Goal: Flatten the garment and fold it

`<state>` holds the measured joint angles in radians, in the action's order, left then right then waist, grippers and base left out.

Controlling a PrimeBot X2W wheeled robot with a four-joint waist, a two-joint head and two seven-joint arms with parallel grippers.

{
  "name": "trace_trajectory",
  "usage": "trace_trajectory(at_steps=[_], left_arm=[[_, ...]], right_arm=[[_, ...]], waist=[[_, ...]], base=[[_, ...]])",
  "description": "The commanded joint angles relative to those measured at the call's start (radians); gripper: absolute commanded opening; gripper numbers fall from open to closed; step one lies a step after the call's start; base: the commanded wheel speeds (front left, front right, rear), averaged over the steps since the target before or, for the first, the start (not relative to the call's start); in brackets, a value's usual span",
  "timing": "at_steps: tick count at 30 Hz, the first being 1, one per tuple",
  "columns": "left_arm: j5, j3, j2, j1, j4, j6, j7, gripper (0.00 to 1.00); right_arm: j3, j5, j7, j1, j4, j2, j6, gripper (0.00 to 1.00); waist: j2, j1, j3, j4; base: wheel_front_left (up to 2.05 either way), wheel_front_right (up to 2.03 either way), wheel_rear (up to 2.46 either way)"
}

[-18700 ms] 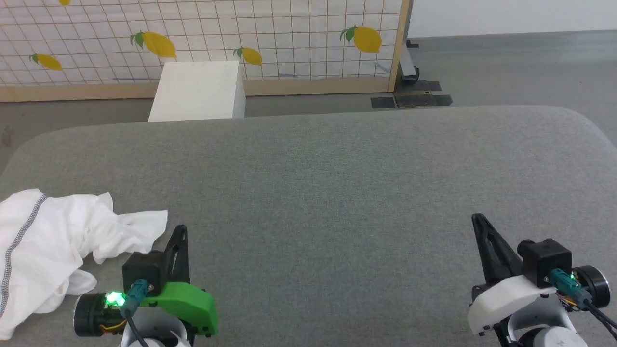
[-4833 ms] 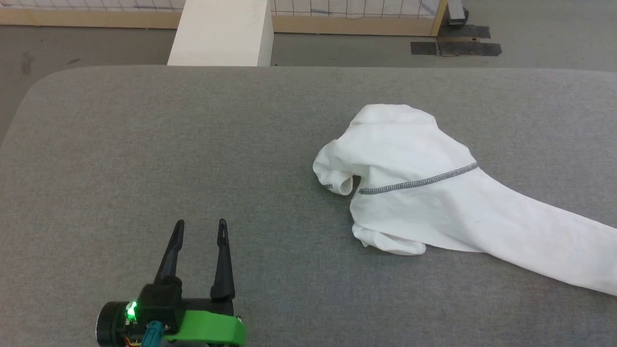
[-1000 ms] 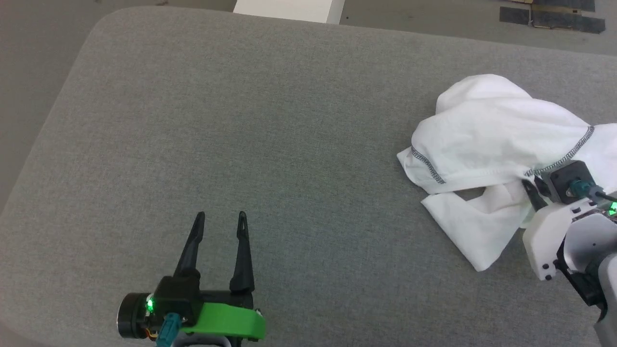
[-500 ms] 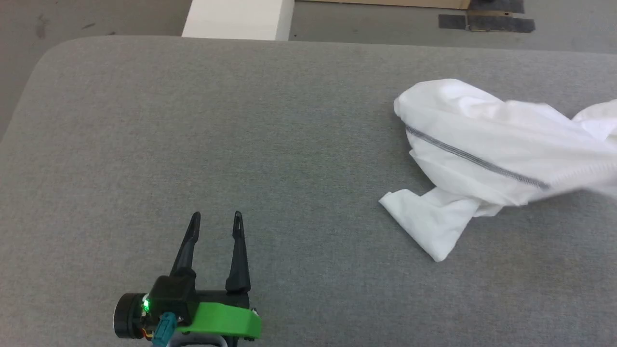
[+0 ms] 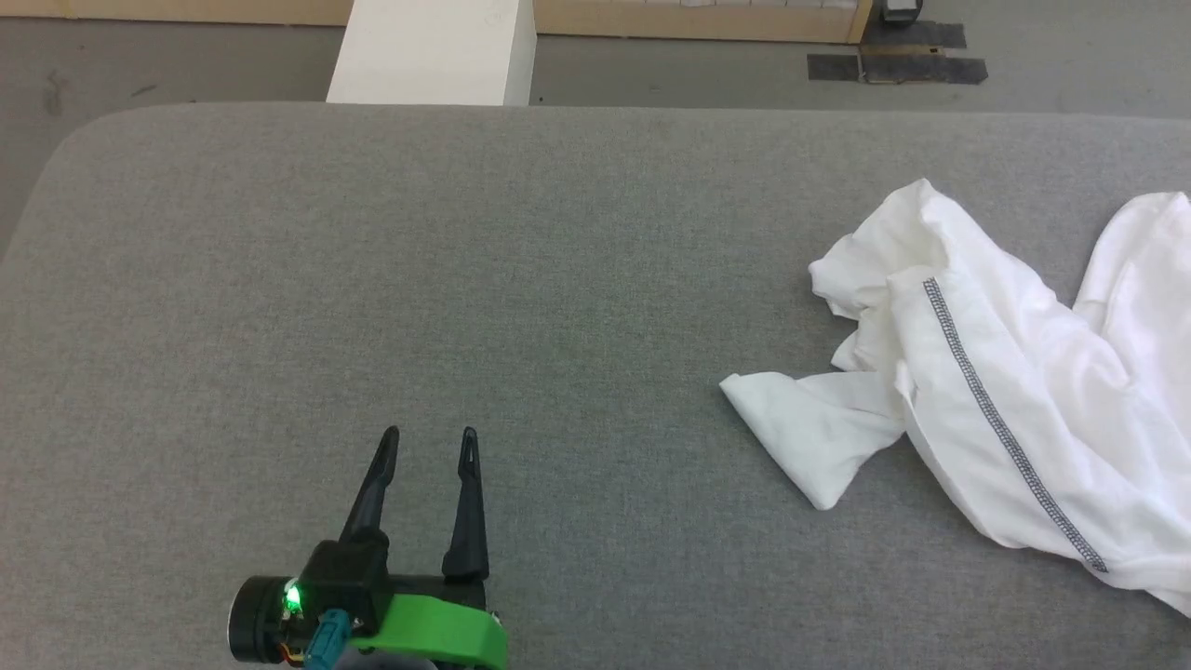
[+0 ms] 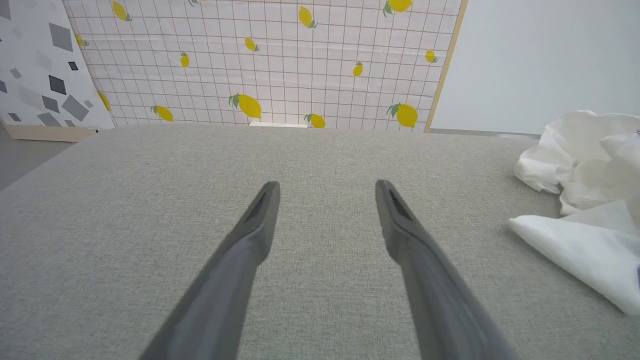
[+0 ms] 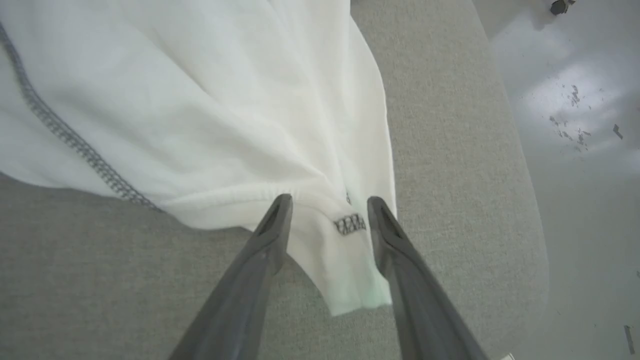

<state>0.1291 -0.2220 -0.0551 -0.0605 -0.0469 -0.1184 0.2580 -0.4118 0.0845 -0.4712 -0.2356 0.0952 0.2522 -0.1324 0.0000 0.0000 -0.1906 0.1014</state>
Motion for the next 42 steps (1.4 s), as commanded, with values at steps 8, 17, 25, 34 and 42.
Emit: trace_trajectory(at_steps=[8,17,25,34,42], left_arm=[[-0.024,0.015,-0.014,-0.045,-0.034,0.006,0.004,1.00],[-0.069,-0.103,-0.011,0.057,-0.098,0.066,-0.043,1.00],[-0.104,-0.282,-0.003,0.278,0.012,0.185,-0.248,1.00],[-0.111,-0.468,0.003,0.495,0.229,0.238,-0.413,1.00],[-0.158,-0.586,-0.017,0.649,0.463,0.247,-0.441,1.00]], right_arm=[[0.066,0.021,0.315,0.164,0.120,-0.172,0.002,1.00],[0.123,0.077,0.416,0.143,0.168,-0.202,0.002,1.00],[0.120,0.080,0.414,0.169,0.186,-0.202,0.002,1.00],[0.155,0.099,0.403,0.219,0.220,-0.202,0.002,1.00],[0.173,0.121,0.406,0.246,0.200,-0.202,0.002,1.00]], waist=[[0.0000,0.0000,0.052,-0.021],[0.0000,0.0000,0.013,-0.062],[0.0000,0.0000,-0.033,-0.079],[0.0000,0.0000,-0.111,-0.131],[0.0000,0.0000,-0.165,-0.186]], base=[[0.00,0.00,0.00],[0.00,0.00,0.00],[0.00,0.00,0.00],[0.00,0.00,0.00],[0.00,0.00,0.00]])
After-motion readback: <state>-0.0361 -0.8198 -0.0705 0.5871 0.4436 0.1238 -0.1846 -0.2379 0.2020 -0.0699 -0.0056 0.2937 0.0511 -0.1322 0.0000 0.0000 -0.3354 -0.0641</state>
